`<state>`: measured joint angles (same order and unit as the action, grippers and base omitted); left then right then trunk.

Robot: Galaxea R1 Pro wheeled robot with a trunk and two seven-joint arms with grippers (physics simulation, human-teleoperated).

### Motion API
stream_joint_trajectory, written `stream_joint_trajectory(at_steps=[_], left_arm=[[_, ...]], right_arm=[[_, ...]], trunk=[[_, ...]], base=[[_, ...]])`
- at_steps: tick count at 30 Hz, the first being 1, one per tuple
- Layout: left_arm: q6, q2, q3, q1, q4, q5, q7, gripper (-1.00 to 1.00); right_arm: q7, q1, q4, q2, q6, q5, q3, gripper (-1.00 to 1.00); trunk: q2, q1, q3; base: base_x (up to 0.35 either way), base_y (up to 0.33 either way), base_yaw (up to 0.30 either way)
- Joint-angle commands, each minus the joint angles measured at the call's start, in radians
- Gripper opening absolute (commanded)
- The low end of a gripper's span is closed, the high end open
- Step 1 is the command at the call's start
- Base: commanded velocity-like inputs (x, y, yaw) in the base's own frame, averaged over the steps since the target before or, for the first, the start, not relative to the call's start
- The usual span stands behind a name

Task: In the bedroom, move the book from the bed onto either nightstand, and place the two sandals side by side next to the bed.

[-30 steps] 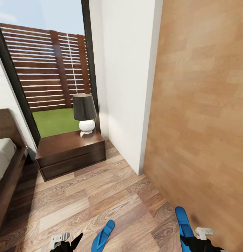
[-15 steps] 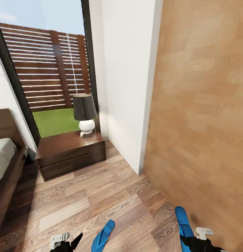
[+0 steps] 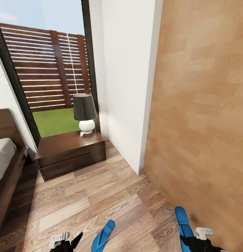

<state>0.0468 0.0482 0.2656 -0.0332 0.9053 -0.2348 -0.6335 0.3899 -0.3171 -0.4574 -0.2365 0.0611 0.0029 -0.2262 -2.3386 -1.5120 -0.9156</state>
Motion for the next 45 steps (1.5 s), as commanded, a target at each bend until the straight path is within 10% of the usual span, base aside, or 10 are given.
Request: stream_joint_trajectory(at_steps=[1, 13, 20, 24, 31, 45], left_arm=[[0.007, -0.003, 0.0, -0.001, 0.011, -0.007, 0.001, 1.0], [0.215, -0.03, -0.087, -0.081, 0.304, 0.053, 0.225, 1.0], [0.369, -0.051, -0.301, -0.221, 0.327, 0.082, 0.387, 1.0], [0.408, -0.105, -0.404, -0.277, 0.289, 0.13, 0.483, 1.0], [0.372, -0.219, -0.438, -0.366, 0.03, 0.29, 0.713, 1.0], [0.103, -0.198, -0.44, -0.373, -0.184, 0.345, 0.734, 1.0]], right_arm=[[0.006, 0.0, -0.001, 0.001, 0.006, 0.001, -0.007, -1.0], [0.005, 0.0, -0.001, 0.002, 0.006, 0.003, -0.007, -1.0], [0.004, 0.0, -0.001, 0.001, 0.006, 0.003, -0.007, -1.0], [0.004, 0.0, -0.001, 0.002, 0.006, 0.003, -0.007, -1.0], [0.004, 0.0, -0.001, 0.002, 0.006, 0.003, -0.007, -1.0], [0.004, 0.0, 0.0, 0.002, 0.006, 0.003, -0.007, -1.0]], trunk=[[0.0, 0.0, -0.001], [0.0, 0.0, -0.001], [0.0, 0.0, -0.001], [0.0, 0.0, -0.001], [0.0, 0.0, -0.001], [0.0, 0.0, -0.001]], base=[[0.0, 0.0, 0.0], [0.0, 0.0, 0.0], [0.0, 0.0, 0.0], [0.0, 0.0, 0.0], [0.0, 0.0, 0.0], [0.0, 0.0, 0.0]])
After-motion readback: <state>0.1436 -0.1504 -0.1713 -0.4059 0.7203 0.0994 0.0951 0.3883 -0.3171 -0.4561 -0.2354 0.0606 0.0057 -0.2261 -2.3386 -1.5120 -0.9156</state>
